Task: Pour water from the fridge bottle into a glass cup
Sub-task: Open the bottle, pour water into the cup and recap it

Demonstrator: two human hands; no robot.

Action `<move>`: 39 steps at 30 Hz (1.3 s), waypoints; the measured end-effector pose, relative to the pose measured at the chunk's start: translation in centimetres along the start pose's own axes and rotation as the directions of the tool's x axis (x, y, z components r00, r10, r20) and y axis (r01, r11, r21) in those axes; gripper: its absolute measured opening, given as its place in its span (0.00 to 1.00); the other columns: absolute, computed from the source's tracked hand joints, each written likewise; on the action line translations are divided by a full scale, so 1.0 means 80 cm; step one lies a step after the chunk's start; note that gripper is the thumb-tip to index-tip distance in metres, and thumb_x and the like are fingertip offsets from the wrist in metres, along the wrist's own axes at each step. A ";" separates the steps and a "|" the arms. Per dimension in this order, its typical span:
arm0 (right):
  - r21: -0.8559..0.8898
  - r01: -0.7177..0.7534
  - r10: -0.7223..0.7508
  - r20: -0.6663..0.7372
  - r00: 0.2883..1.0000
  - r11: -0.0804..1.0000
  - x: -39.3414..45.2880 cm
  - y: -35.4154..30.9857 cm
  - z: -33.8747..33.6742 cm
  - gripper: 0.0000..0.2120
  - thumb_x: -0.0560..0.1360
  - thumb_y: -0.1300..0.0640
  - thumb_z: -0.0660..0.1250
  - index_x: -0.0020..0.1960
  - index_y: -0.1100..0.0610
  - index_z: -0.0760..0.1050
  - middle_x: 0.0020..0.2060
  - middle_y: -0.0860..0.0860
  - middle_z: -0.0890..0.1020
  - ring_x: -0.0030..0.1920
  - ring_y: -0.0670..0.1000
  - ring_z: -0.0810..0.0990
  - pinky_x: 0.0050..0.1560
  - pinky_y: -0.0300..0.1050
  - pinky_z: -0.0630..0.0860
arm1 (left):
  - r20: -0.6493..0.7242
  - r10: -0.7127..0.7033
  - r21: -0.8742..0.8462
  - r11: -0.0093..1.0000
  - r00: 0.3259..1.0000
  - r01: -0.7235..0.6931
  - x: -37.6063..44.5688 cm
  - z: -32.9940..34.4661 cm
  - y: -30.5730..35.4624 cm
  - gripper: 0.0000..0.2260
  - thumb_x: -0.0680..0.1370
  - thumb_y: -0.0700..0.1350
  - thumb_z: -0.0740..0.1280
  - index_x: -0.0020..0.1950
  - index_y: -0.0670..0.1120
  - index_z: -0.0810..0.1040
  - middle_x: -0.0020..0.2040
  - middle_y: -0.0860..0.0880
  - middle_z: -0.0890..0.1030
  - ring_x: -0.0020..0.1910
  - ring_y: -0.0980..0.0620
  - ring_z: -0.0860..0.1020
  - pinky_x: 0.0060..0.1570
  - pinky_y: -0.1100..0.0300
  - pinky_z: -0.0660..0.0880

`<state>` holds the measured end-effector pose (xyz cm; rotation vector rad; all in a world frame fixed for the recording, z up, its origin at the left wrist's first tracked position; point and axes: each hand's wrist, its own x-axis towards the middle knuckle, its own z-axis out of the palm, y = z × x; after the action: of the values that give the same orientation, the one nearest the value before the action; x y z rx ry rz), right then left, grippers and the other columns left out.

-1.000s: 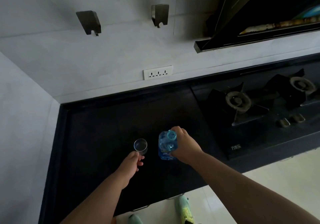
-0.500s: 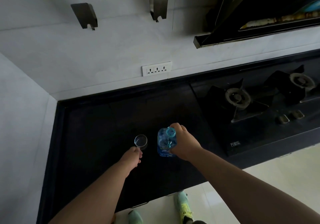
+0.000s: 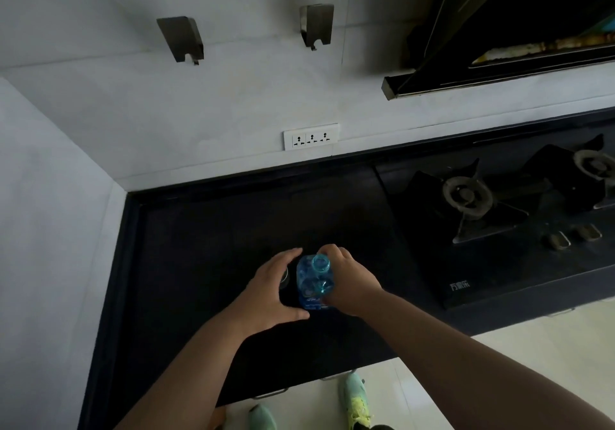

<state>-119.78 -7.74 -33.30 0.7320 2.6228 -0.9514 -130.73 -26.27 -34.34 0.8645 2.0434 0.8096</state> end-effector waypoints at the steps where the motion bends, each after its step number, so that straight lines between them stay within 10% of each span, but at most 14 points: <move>1: 0.001 0.016 -0.016 0.013 1.000 1.000 0.001 -0.003 0.000 0.40 0.68 0.55 0.81 0.72 0.44 0.62 0.66 0.45 0.71 0.60 0.49 0.80 0.54 0.48 0.83 | 0.021 0.006 0.036 0.999 1.000 -0.007 0.001 -0.001 0.009 0.51 0.66 0.55 0.83 0.79 0.71 0.53 0.78 0.64 0.56 0.78 0.60 0.59 0.77 0.51 0.65; 9: 0.092 0.013 -0.030 0.184 0.982 0.996 0.018 0.020 -0.008 0.42 0.73 0.62 0.75 0.81 0.46 0.59 0.72 0.50 0.70 0.69 0.52 0.75 0.63 0.45 0.76 | -0.199 0.014 0.056 0.998 0.980 -0.003 0.004 0.033 0.017 0.39 0.73 0.49 0.79 0.76 0.65 0.62 0.73 0.60 0.70 0.71 0.57 0.74 0.70 0.51 0.76; 13: -0.064 -0.054 0.058 0.063 0.996 0.997 0.050 0.058 -0.008 0.36 0.74 0.69 0.64 0.78 0.45 0.66 0.78 0.45 0.65 0.76 0.54 0.65 0.70 0.53 0.73 | -0.205 0.004 0.054 0.999 0.979 0.007 0.003 0.034 0.019 0.38 0.73 0.49 0.79 0.76 0.67 0.62 0.73 0.61 0.70 0.70 0.59 0.73 0.71 0.52 0.75; 18: -0.294 0.036 0.044 0.261 0.964 0.955 0.106 0.070 0.008 0.38 0.78 0.64 0.63 0.84 0.46 0.53 0.84 0.45 0.50 0.83 0.55 0.50 0.79 0.58 0.61 | -0.224 -0.034 0.044 0.998 0.974 0.045 0.003 0.037 0.022 0.38 0.73 0.48 0.79 0.75 0.67 0.62 0.74 0.61 0.70 0.71 0.60 0.72 0.73 0.52 0.73; 26: -0.250 -0.022 0.059 0.139 0.989 0.968 0.106 0.101 0.054 0.23 0.76 0.59 0.64 0.68 0.43 0.71 0.65 0.48 0.78 0.61 0.54 0.80 0.55 0.54 0.82 | -0.257 -0.042 0.027 0.998 0.966 0.051 0.004 0.045 0.023 0.38 0.73 0.47 0.79 0.76 0.65 0.62 0.74 0.60 0.70 0.71 0.59 0.73 0.72 0.53 0.74; 33: -0.303 -0.040 0.073 0.100 0.992 0.952 0.083 0.113 0.049 0.10 0.81 0.62 0.61 0.61 0.53 0.71 0.57 0.54 0.78 0.58 0.56 0.77 0.51 0.50 0.78 | -0.246 -0.062 0.028 0.997 0.967 0.071 0.006 0.046 0.021 0.39 0.73 0.47 0.79 0.75 0.66 0.62 0.75 0.61 0.69 0.72 0.57 0.72 0.72 0.50 0.75; 39: -0.173 -0.113 0.120 0.030 0.992 0.979 0.076 0.108 0.046 0.21 0.82 0.61 0.60 0.74 0.51 0.70 0.67 0.53 0.76 0.67 0.57 0.74 0.59 0.52 0.77 | -0.271 -0.070 0.038 0.996 0.960 0.083 0.009 0.053 0.022 0.39 0.72 0.45 0.80 0.76 0.61 0.63 0.73 0.60 0.69 0.72 0.58 0.72 0.72 0.52 0.74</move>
<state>-120.00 -2.23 -43.05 0.8033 2.5554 -0.6917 -127.08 -23.65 -35.46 0.7285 2.3282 0.8763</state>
